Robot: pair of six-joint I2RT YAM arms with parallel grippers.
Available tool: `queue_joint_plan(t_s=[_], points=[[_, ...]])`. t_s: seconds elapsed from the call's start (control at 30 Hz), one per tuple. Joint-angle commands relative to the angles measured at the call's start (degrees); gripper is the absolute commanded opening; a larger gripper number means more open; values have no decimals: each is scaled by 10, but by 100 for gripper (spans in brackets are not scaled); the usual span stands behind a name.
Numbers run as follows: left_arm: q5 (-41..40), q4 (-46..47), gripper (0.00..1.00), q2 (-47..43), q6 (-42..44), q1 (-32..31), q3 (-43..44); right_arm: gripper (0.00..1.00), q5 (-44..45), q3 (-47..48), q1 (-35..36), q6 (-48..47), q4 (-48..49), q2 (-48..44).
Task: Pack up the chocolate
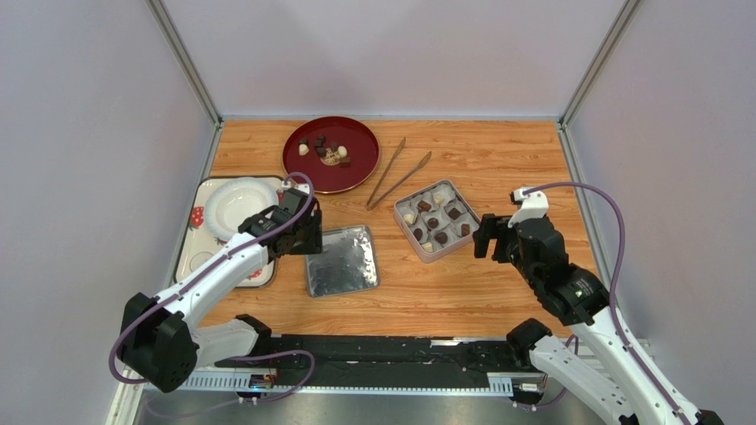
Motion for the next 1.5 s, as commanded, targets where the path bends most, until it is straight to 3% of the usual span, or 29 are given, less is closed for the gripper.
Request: queue_joint_plan(t_s=[0.0,0.1,0.5,1.07,1.47], points=[[-24,21,55,-30,-53,8,-41,83,-69,49,1,1,-17,42],[-14,55,48,-25,-70,24,-71,81,-97,54,1,11,-21,76],[21,107,44,61,-94,63,-105,77,-143,6,2,48,-14,86],[54,54,32,96,-82,68,-99,76,-171,-22,2,59,17,75],[89,49,29,144,-73,45,-52,76,-174,-34,2,61,29,68]])
